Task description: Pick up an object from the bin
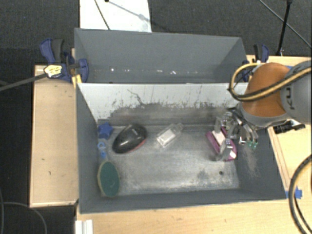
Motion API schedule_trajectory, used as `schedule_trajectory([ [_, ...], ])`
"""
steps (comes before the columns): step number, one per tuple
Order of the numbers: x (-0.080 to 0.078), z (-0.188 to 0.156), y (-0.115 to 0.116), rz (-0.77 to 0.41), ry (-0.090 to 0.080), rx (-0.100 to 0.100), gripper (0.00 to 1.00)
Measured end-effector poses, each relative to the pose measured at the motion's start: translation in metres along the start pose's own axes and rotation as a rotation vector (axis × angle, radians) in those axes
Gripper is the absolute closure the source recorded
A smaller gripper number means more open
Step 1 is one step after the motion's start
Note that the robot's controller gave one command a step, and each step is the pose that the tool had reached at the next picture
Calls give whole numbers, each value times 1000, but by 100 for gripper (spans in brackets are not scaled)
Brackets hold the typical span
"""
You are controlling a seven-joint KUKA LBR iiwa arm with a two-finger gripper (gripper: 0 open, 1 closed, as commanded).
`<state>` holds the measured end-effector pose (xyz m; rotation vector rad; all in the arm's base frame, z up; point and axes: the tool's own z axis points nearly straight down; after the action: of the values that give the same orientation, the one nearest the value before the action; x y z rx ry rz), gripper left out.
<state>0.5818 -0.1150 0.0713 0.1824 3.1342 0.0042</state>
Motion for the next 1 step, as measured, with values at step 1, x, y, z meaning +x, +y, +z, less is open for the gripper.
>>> schedule_trajectory([
  [1,28,-2,9,148,-9,2,0],
])
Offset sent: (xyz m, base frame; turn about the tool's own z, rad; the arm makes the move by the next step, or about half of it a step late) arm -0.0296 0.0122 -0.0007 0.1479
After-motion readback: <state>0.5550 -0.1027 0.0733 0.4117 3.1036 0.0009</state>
